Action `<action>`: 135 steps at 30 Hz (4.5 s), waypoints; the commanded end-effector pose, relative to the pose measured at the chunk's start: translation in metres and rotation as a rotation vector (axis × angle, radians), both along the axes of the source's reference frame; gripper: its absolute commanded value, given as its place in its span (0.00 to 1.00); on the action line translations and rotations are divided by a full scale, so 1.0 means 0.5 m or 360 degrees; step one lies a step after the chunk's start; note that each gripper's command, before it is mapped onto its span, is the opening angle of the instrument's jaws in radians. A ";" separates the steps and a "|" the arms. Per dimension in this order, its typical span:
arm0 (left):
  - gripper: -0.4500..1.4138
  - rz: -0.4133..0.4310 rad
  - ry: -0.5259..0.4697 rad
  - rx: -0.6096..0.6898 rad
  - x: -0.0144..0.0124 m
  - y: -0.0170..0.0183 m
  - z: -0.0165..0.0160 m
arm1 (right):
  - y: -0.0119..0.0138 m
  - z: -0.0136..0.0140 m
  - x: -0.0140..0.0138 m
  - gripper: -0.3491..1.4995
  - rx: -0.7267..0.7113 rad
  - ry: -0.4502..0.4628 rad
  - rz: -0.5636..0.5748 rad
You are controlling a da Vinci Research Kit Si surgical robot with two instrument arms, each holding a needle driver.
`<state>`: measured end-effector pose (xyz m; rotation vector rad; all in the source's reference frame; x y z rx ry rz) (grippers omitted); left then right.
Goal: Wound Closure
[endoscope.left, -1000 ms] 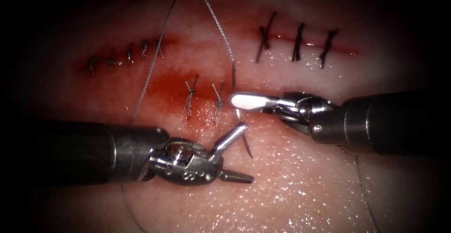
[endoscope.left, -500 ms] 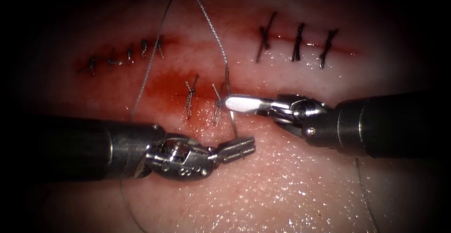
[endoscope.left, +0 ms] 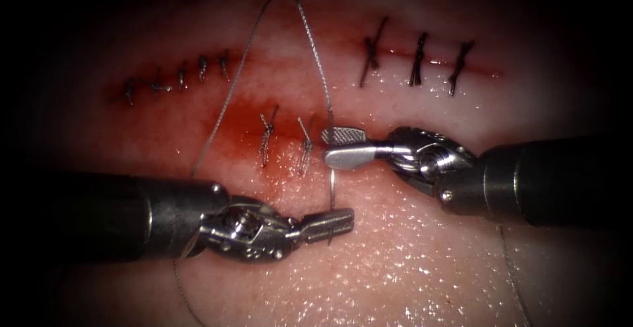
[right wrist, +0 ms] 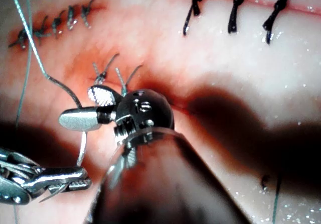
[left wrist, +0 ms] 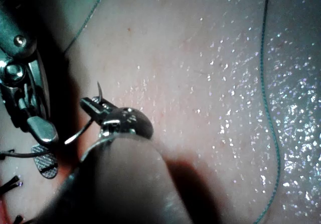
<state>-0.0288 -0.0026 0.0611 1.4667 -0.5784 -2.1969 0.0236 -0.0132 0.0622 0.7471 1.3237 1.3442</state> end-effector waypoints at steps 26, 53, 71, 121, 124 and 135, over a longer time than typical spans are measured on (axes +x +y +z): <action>0.00 -0.0017 0.0074 -0.0056 -0.0016 -0.0016 0.0016 | -0.0005 -0.0020 0.0023 0.31 -0.0085 -0.0171 0.0028; 0.08 -0.0272 0.0036 0.0379 0.0019 0.0008 0.0064 | 0.0067 0.0046 -0.0007 0.00 -0.0778 -0.0463 -0.0044; 0.18 -0.0750 0.0262 0.0674 0.0012 0.0030 0.0169 | 0.0153 0.0088 -0.0032 0.00 -0.1824 -0.0672 -0.0216; 0.30 -0.0748 0.0512 0.0925 -0.0019 0.0021 0.0282 | 0.0156 0.0123 0.0012 0.00 -0.2498 -0.0809 -0.0312; 0.30 -0.0745 0.0510 0.0929 -0.0016 0.0024 0.0279 | 0.0148 0.0129 0.0013 0.00 -0.2515 -0.0810 -0.0320; 0.30 -0.0742 0.0509 0.0933 -0.0014 0.0026 0.0275 | 0.0112 0.0134 0.0019 0.00 -0.2707 -0.0872 -0.0353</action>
